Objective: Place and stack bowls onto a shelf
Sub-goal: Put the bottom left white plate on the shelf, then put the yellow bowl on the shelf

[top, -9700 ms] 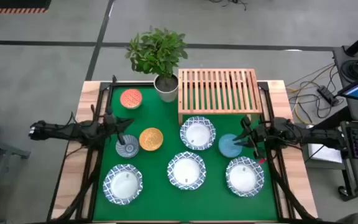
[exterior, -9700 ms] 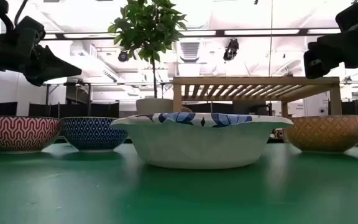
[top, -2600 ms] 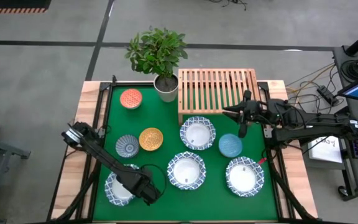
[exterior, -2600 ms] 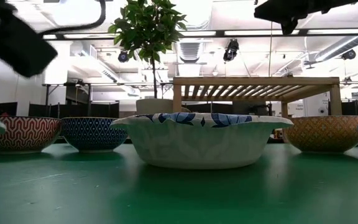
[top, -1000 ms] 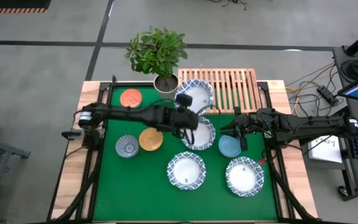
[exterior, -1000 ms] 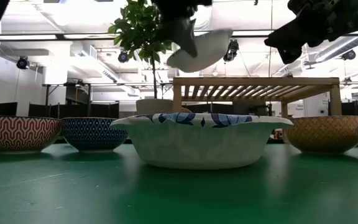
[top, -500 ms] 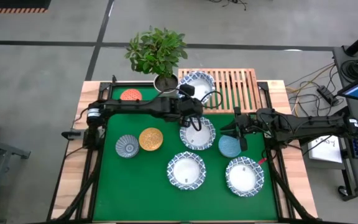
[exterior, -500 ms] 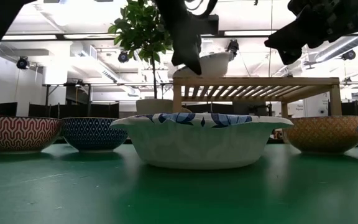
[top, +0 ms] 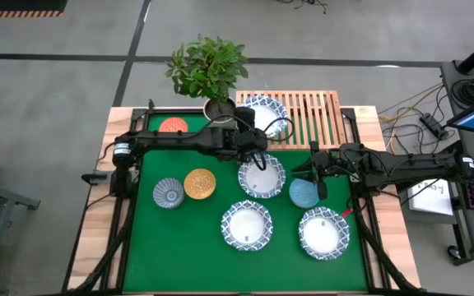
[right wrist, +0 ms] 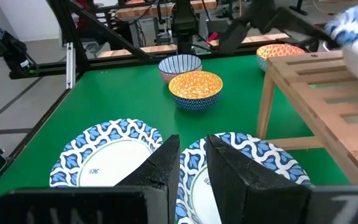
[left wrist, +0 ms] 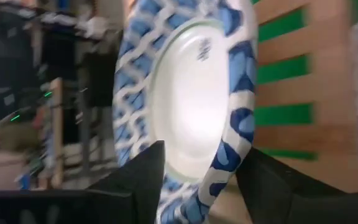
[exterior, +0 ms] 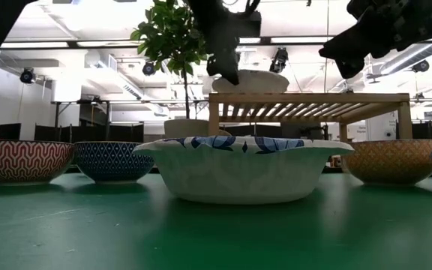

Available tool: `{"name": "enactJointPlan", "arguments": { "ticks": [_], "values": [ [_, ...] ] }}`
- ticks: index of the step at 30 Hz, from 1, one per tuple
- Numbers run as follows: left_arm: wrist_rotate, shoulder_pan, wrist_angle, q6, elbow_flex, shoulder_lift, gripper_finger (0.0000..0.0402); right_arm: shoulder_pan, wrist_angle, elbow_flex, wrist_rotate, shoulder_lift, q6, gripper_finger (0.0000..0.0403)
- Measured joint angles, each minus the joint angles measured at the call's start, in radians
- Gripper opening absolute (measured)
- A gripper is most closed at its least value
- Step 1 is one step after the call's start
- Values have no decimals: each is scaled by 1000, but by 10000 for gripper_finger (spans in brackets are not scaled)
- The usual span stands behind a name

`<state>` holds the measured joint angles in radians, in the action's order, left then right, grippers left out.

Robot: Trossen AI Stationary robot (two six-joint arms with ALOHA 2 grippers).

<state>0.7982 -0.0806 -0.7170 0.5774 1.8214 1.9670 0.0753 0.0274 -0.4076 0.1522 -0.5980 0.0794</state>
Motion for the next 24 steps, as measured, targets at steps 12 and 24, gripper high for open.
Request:
{"name": "enactJointPlan", "arguments": {
  "ticks": [12,24],
  "values": [
    [-5,86,-138,-151,0,-43,212,-1,11,0,-51,0,64,68],
    [-549,256,-240,-481,-138,-292,193,-1,180,-2,-50,-132,131,68]
  ]
}}
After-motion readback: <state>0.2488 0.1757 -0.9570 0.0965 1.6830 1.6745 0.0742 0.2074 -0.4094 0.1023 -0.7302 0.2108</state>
